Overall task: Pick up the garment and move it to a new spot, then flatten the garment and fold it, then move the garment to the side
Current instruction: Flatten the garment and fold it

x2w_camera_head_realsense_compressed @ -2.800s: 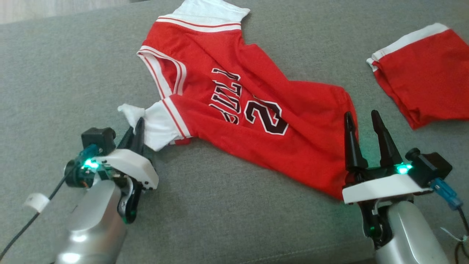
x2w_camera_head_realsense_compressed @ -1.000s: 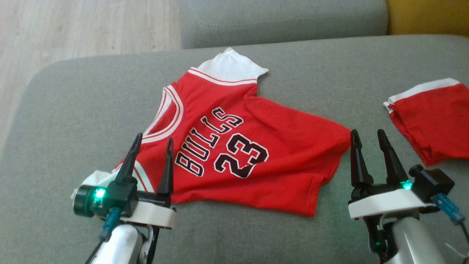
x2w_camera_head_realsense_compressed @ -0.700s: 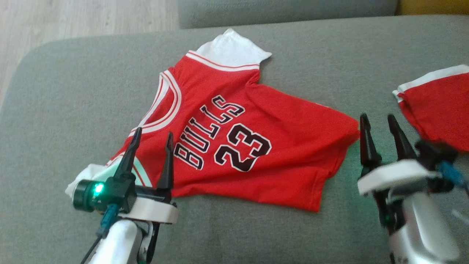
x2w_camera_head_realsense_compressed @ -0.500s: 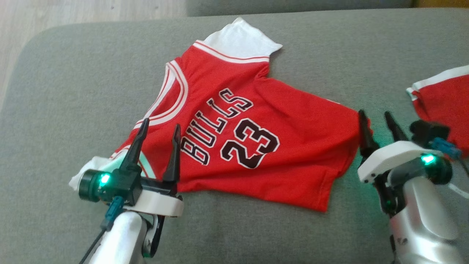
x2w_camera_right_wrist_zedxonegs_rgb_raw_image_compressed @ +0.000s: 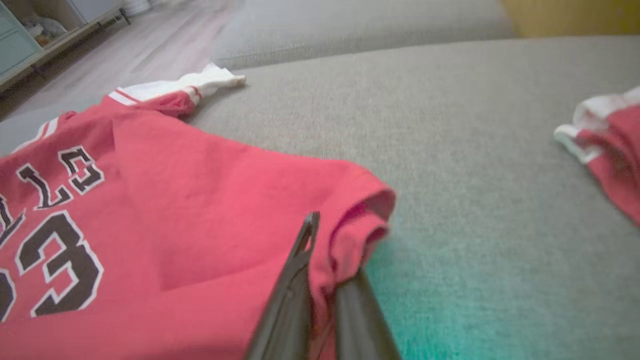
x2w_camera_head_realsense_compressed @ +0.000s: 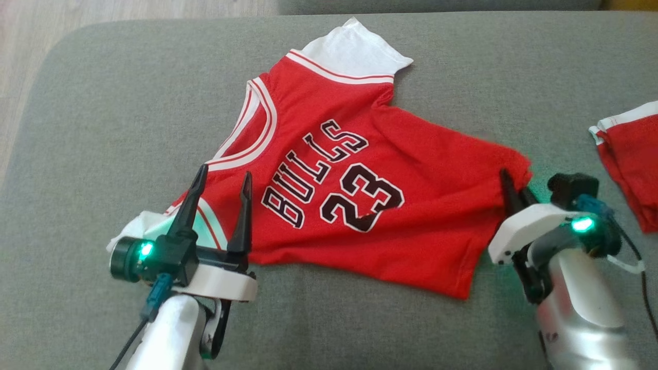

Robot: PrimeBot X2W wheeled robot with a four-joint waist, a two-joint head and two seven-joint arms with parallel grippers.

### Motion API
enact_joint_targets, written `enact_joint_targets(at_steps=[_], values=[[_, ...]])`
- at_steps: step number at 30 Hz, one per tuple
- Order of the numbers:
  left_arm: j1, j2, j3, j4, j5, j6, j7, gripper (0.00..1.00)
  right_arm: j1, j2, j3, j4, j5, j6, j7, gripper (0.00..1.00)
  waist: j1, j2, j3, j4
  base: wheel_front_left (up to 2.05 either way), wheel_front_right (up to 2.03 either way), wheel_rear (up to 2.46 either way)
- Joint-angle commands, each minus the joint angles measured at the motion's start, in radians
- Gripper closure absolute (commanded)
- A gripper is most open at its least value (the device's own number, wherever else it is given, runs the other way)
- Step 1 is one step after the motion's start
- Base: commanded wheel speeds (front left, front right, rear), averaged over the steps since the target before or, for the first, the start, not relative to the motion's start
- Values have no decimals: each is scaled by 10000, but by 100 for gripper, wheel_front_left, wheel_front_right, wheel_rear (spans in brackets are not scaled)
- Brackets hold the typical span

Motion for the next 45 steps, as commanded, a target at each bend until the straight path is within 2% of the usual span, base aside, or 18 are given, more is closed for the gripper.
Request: enact_joint_targets(at_steps=[1, 7, 15, 18, 20, 25, 26, 27, 33, 36, 40, 45], values=[[-306, -3, 453, -383, 95, -10, -64, 0, -559, -26, 40, -522, -437, -9, -529, 100, 0, 0, 1, 37, 0, 0, 0], [-306, -71, 593, -447, 136, -116, -64, 0, -1089, -270, -488, -1298, -1257, -9, -1161, 100, 0, 0, 24, 151, 0, 0, 0], [-544, -265, 766, -833, 162, -244, -64, 0, -2127, -1324, -721, -2026, -2197, -9, -723, 100, 0, 0, 630, 707, 0, 0, 0], [-840, -380, 754, -906, 223, -388, -64, 0, -3262, -2205, -610, -1498, -2589, -9, -354, 100, 0, 0, 1180, 1226, 0, 0, 0], [-964, -425, 756, -911, 234, -428, -64, 0, -3809, -2554, -600, -1075, -2814, -9, -293, 100, 0, 0, 1346, 1421, 0, 0, 0], [-1178, -520, 788, -889, 237, -465, -64, 0, -5038, -2948, -880, 319, -3466, -9, -145, 100, 0, 0, 1507, 1697, 0, 0, 0], [-1196, -535, 787, -872, 237, -470, -64, 0, -5167, -2934, -850, 590, -3600, -9, -160, 4, 0, 0, 1495, 1727, 0, 0, 0], [-1204, -548, 790, -854, 233, -473, -64, 0, -5278, -2884, -851, 850, -3645, -9, -212, 0, 0, 0, 1466, 1745, 0, 0, 0], [-1041, -589, 943, -788, 250, -464, -64, 0, -5353, -2504, -1167, 1683, -3674, -9, -1235, 0, 0, 0, 1045, 1466, 0, 0, 0], [-906, -594, 1074, -732, 299, -474, -64, 0, -5017, -2082, -1258, 1779, -3420, -9, -1866, 0, 0, 0, 720, 1182, 0, 0, 0], [-636, -596, 1264, -650, 346, -510, -64, 0, -4260, -1363, -1139, 1449, -2800, -9, -2417, 0, 0, 0, 224, 710, 0, 0, 0], [-274, -581, 1407, -484, 414, -569, -64, 0, -2578, -452, -941, 136, -1821, -9, -2608, 0, 0, 0, -285, 149, 0, 0, 0]])
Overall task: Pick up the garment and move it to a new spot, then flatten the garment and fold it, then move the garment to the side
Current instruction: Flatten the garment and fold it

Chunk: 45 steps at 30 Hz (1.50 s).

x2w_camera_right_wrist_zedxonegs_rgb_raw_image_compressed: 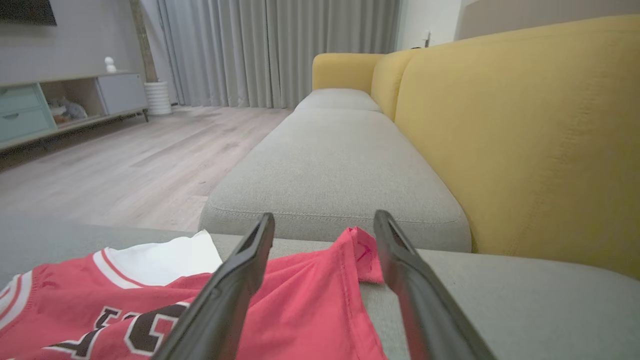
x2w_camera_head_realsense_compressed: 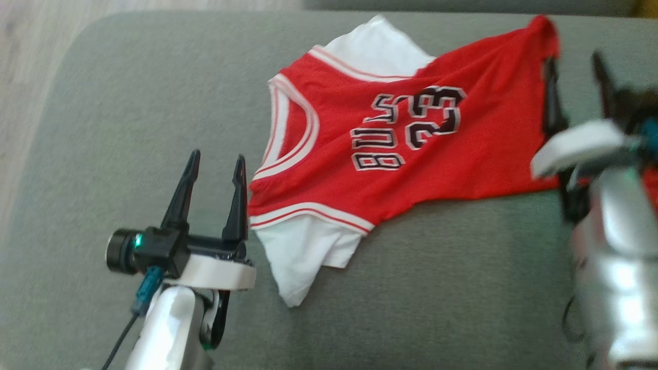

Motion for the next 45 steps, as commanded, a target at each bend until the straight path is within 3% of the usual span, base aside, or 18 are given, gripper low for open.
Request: enact_joint_targets(at_steps=[1, 6, 9, 12, 16, 22, 30, 31, 32, 33, 45], values=[[-109, 76, 449, -218, 76, -25, -51, 0, 543, 275, 292, -774, 306, -9, -127, 0, 2, 0, -410, -469, 0, 0, 0], [114, 95, 527, -19, 104, -60, -51, 0, 2587, 548, 388, -2390, 1190, -9, -135, 0, 2, 0, -597, -776, 0, 0, 0], [200, 152, 629, 162, 87, -86, -51, 0, 3892, 569, 1167, -3235, 2147, -9, -136, 0, 2, 0, -573, -1018, 0, 0, 0], [69, 297, 647, 392, 116, -193, -51, 0, 4588, 572, 1718, -3652, 2271, -9, -137, 0, 2, 0, -412, -1217, 0, 0, 0], [-389, 634, 672, 896, 108, -384, 102, 0, 4702, 574, 1795, -4140, 2471, -9, -138, 0, 2, 0, -107, -1513, 0, 0, 0], [-1393, 1284, 334, 2764, 67, -771, 2398, 0, 4575, 575, 1664, -4432, 2572, -9, -138, 0, 2, 0, 494, -1888, 0, 0, 0], [-2153, 1536, 190, 3936, -140, -878, 2886, 0, 4415, 575, 890, -4161, 2495, -9, -139, 0, 2, 0, 886, -2129, 0, 0, 0], [-2225, 1563, 179, 4021, -138, -881, 2856, 29, 4399, 575, 911, -4158, 2493, -9, -139, 0, 2, 0, 900, -2164, 0, 0, 0], [-2315, 1580, 190, 4050, -154, -883, 2717, 67, 4384, 575, 933, -4158, 2493, -9, -139, 0, 2, 0, 908, -2200, 0, 0, 0], [-2408, 1593, 217, 4044, -179, -881, 2516, 100, 4365, 576, 962, -4160, 2490, -9, -139, 0, 2, 0, 911, -2238, 0, 0, 0], [-4374, 1971, 634, 4374, -134, -431, 319, 100, 4298, 576, 1529, -4194, 2556, -9, -139, 0, 2, 0, 814, -2671, 0, 0, 0]])
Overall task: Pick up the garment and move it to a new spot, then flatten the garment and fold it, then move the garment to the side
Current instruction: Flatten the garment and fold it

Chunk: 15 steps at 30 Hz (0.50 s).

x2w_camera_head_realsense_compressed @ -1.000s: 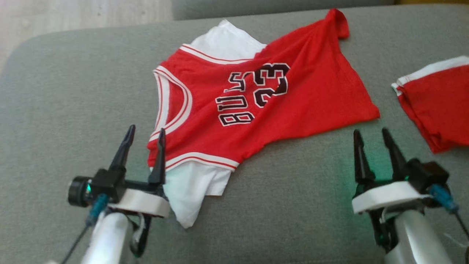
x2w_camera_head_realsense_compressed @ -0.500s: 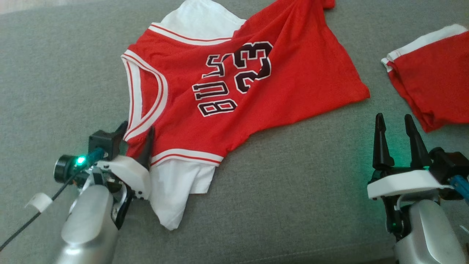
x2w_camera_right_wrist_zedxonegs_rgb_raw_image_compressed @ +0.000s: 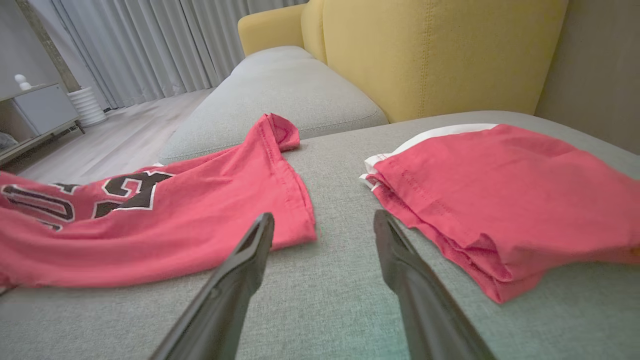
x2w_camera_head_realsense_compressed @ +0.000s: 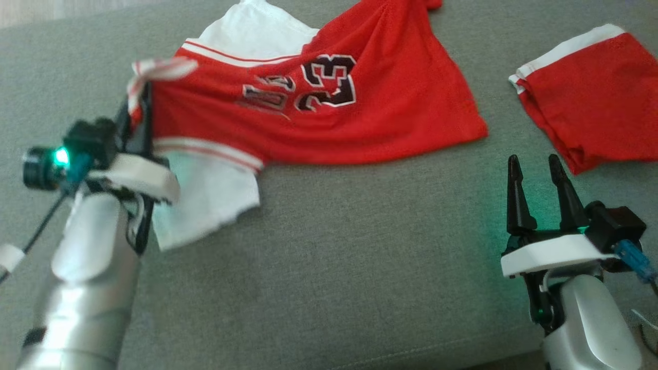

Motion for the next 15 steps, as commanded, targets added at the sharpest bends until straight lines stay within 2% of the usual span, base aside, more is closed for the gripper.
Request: enact_joint_targets(at_steps=[1, 4, 5, 6, 11, 15], values=[[-480, 393, 379, -167, 33, 72, -143, 100, -216, -59, 254, -293, 30, -9, -137, 0, 0, 0, -31, -38, 0, 0, 0], [-922, 398, 432, 224, -25, 76, -292, 100, -229, -59, 336, -286, 105, -9, -137, 0, 0, 0, -91, -78, 0, 0, 0], [-1029, 394, 452, 392, -40, 104, -325, 73, -233, -59, 374, -288, 131, -9, -137, 0, 0, 0, -114, -80, 0, 0, 0], [-1110, 388, 445, 570, -42, 111, -350, 0, -234, -59, 405, -288, 150, -9, -137, 0, 0, 0, -138, -80, 0, 0, 0], [-1198, 278, 308, 1213, -69, 18, -435, 0, -227, -59, 370, -364, 195, -9, -137, 0, 0, 0, -225, 125, 0, 0, 0], [-559, 94, 339, 888, -187, 33, -502, 0, -179, -59, 307, -463, 115, -9, -137, 0, 0, 0, -486, 515, 0, 0, 0]])
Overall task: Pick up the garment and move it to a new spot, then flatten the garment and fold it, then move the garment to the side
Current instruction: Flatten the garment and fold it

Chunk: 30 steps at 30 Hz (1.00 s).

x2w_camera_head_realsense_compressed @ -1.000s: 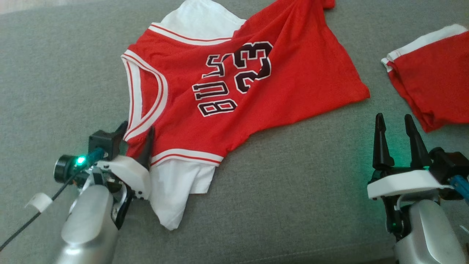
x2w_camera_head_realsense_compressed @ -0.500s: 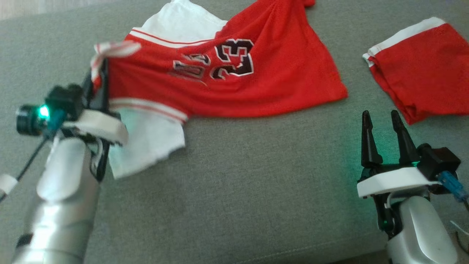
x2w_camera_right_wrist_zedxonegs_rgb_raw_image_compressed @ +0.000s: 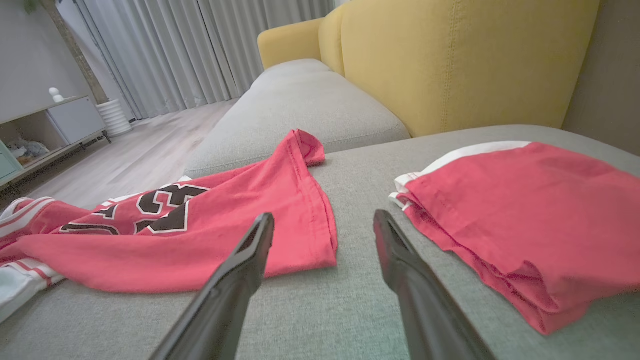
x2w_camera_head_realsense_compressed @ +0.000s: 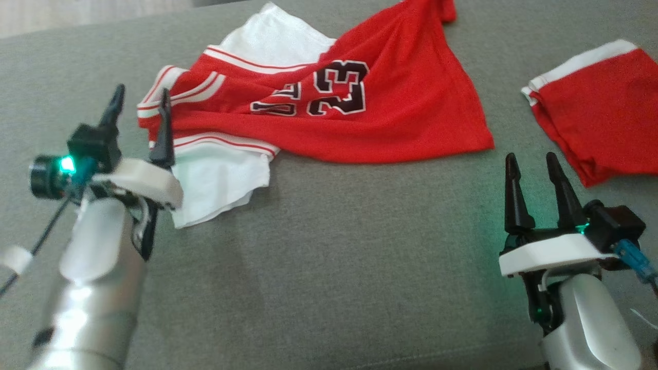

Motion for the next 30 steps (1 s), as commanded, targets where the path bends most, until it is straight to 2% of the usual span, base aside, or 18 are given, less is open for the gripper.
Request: enact_joint_targets(at_steps=[1, 11, 16, 23, 29, 30], values=[[161, 204, 329, -518, -91, 34, -116, 0, -163, -59, 145, -361, -25, -7, -137, 0, 0, 0, -182, 220, 0, 0, 0], [3133, -787, 738, -3817, -443, 283, -122, 0, 437, -59, -26, -599, -137, -7, -137, 0, 0, 0, -1040, 1210, 0, 0, 0], [4064, -1023, 805, -4711, -492, 379, -123, 0, 662, -59, -64, -813, -121, -7, -137, 0, 0, 0, -1104, 1344, 0, 0, 0], [4018, -954, 586, -4443, -390, 213, -65, 0, 528, -58, 191, -960, -171, -7, -137, 0, 0, 0, -881, 1103, 0, 0, 0], [3587, -794, 365, -3567, -435, 22, 719, 0, 485, -58, 224, -1065, -162, -7, -137, 0, 0, 0, -502, 858, 0, 0, 0], [3409, -777, 421, -3071, -591, -1, 1021, 0, 481, -58, 213, -1065, -149, -7, -137, 0, 0, 0, -395, 784, 0, 0, 0]])
